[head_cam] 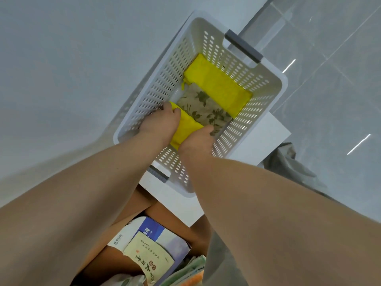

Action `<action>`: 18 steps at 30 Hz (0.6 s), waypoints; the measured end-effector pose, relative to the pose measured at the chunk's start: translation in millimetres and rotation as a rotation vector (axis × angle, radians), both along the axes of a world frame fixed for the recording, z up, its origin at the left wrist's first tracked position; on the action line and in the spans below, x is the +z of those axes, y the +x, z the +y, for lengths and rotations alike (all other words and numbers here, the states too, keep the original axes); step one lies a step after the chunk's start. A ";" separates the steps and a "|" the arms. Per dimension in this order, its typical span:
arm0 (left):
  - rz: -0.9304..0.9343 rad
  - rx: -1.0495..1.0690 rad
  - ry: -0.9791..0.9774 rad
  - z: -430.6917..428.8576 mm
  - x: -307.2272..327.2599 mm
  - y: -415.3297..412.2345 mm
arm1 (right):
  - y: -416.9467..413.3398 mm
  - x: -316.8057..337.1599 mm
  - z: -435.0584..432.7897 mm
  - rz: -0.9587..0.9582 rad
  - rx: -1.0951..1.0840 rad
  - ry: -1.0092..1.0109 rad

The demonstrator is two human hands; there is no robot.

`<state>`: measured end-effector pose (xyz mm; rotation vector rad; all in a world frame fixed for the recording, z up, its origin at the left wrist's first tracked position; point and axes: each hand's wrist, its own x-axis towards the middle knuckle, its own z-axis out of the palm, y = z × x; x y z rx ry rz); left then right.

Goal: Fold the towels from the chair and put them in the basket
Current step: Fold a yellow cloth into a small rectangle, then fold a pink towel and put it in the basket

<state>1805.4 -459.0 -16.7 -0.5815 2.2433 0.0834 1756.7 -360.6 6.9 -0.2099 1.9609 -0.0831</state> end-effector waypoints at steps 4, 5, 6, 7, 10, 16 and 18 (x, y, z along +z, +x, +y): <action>-0.034 -0.086 -0.006 -0.8 1.6 -3.3 | -0.8 -10.4 0.9 0.048 0.191 -0.005; -0.044 -0.111 -0.022 -1.2 3.4 -4.3 | -0.2 -10.0 0.3 0.066 0.226 -0.026; -0.056 -0.145 -0.037 -2.4 4.1 -4.8 | -0.6 -8.3 -0.4 0.091 0.314 -0.053; -0.069 -0.197 -0.045 -3.8 5.1 -5.7 | -1.2 -5.4 -2.0 0.115 0.475 -0.085; -0.173 -0.461 -0.042 -8.7 3.0 -6.3 | -4.0 -2.4 -2.7 0.087 0.953 -0.157; -0.211 -0.510 -0.018 -8.2 -19.5 -2.8 | -3.8 -18.1 1.5 -0.025 1.208 -0.004; -0.209 -0.483 -0.005 -8.9 -16.1 -0.8 | -2.7 -8.6 -0.1 -0.064 1.214 0.017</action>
